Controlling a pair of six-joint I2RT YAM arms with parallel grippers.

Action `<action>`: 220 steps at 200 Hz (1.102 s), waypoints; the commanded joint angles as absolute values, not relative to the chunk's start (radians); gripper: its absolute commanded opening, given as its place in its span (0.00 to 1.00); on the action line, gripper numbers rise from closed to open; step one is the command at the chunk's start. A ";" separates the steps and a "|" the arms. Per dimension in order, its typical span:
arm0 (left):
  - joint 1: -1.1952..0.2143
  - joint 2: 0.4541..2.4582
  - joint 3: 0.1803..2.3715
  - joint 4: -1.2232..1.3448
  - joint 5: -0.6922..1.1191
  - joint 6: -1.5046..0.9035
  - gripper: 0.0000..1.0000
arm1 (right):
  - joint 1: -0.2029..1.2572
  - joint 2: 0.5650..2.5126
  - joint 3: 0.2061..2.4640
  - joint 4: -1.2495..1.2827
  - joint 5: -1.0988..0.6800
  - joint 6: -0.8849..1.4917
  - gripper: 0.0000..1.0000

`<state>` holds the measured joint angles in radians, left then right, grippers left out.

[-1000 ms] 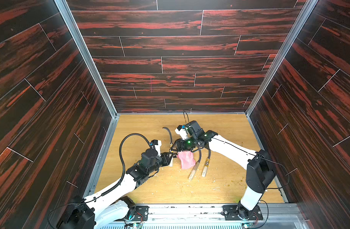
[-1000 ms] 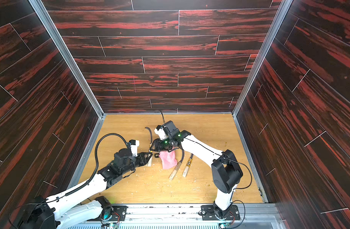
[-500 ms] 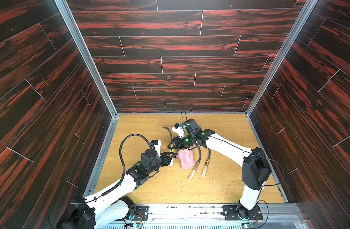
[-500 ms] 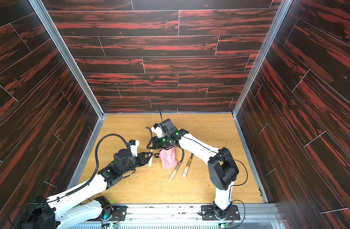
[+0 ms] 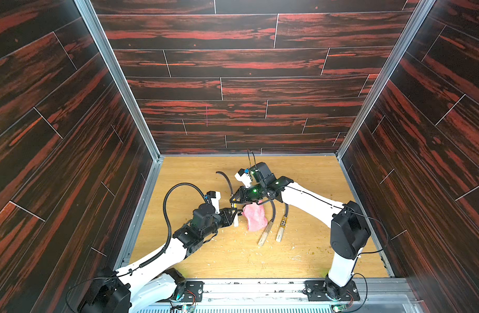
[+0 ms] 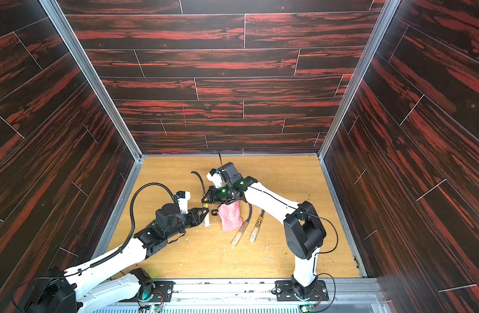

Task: Wipe small sickles with rags
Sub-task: Adjust the small sickle.

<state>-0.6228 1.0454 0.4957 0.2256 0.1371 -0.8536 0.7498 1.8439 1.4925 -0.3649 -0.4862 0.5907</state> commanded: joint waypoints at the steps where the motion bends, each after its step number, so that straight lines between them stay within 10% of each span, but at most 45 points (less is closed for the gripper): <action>1: -0.626 1.042 0.514 0.204 0.141 -0.845 0.28 | 0.749 1.835 1.473 -0.284 -0.489 0.627 0.05; 108: -0.632 1.130 0.575 0.202 0.126 -0.833 0.36 | 0.752 1.815 1.462 -0.237 -0.504 0.684 0.02; 176: -0.632 1.176 0.596 0.208 0.141 -0.832 0.03 | 0.756 1.809 1.452 -0.229 -0.510 0.692 0.03; 220: -0.631 1.131 0.567 0.216 0.126 -0.833 0.00 | 0.755 1.795 1.456 -0.304 -0.441 0.648 0.36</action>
